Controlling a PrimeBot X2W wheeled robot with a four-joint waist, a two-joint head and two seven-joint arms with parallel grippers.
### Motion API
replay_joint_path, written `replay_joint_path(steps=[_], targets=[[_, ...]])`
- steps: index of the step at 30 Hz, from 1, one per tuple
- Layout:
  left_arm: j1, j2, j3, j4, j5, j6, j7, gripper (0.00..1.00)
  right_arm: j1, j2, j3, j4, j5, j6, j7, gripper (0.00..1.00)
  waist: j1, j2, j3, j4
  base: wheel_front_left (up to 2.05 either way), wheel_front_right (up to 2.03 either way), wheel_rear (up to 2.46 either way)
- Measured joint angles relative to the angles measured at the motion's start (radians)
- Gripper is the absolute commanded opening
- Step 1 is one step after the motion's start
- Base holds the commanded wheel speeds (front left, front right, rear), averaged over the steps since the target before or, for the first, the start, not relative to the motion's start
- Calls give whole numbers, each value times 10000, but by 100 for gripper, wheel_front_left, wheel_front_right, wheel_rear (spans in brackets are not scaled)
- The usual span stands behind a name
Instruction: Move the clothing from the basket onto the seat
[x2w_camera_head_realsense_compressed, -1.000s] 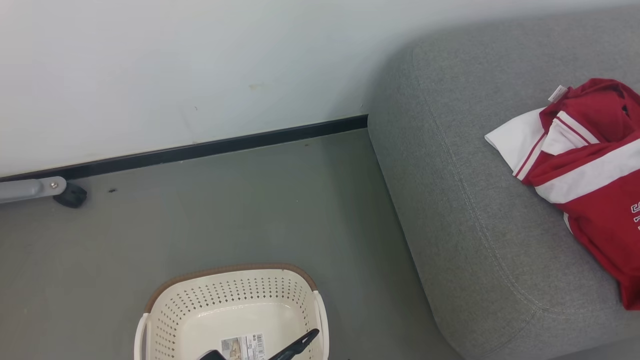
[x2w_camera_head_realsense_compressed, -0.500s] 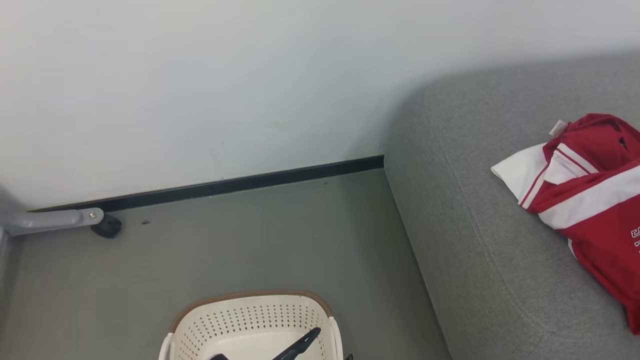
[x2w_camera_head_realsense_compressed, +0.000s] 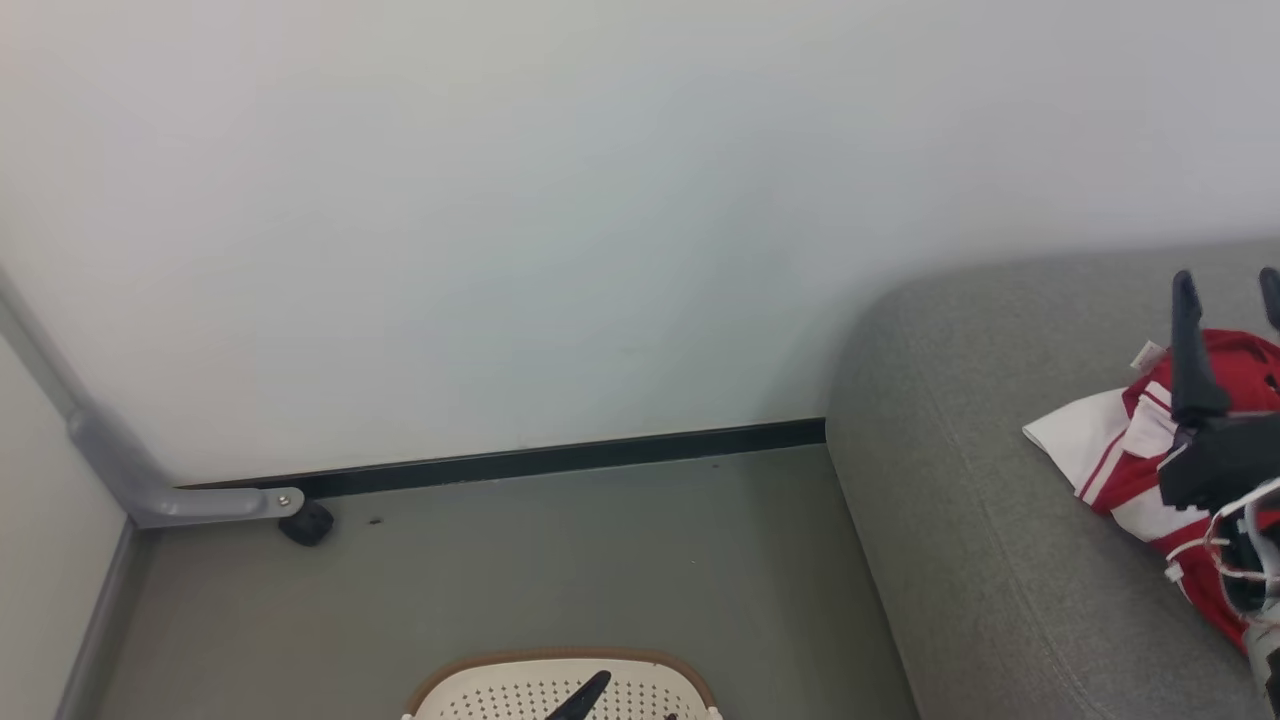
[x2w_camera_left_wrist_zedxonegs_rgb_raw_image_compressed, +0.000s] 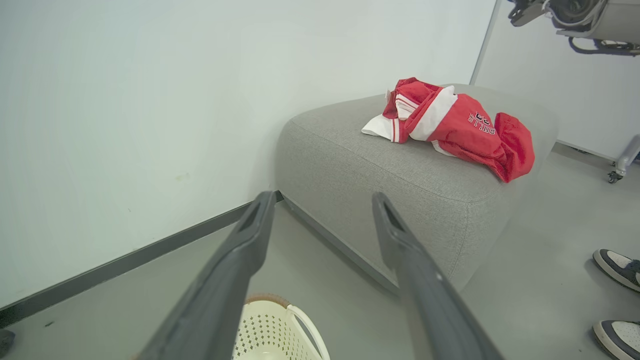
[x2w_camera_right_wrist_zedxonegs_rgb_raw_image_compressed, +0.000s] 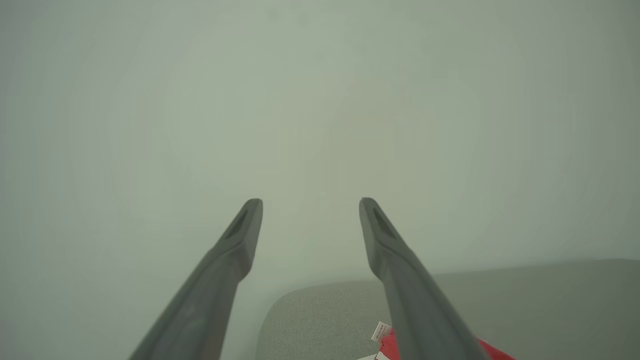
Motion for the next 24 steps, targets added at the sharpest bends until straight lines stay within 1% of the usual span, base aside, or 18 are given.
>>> replay_joint_path(steps=[5, 11, 17, 21, 24], targets=[[57, -17, 349, 27, 12, 92, 0, 100, 1458, 194, 790, -1687, 539, 0, 0, 100, 0, 0, -294, 425, 0, 0, 0], [193, -13, 976, 38, 17, 268, 0, 100, 2964, 380, 1262, -3172, 1101, 0, 0, 100, 0, 1, -540, 905, 0, 0, 0], [244, 13, 1463, 56, 111, 445, 0, 100, 4299, 823, 1388, -3741, 1264, 0, -2, 100, 1, 1, -662, 1330, 0, 0, 0], [291, 46, 1875, 113, 111, 614, 0, 100, 4812, 1076, 1517, -3914, 1289, 0, 0, 100, 1, 1, -684, 1559, 0, 0, 0], [520, 84, 2169, 127, 111, 656, 0, 100, 5086, 1306, 1703, -3969, 1285, 0, 0, 100, 1, 1, -678, 1672, 0, 0, 0]])
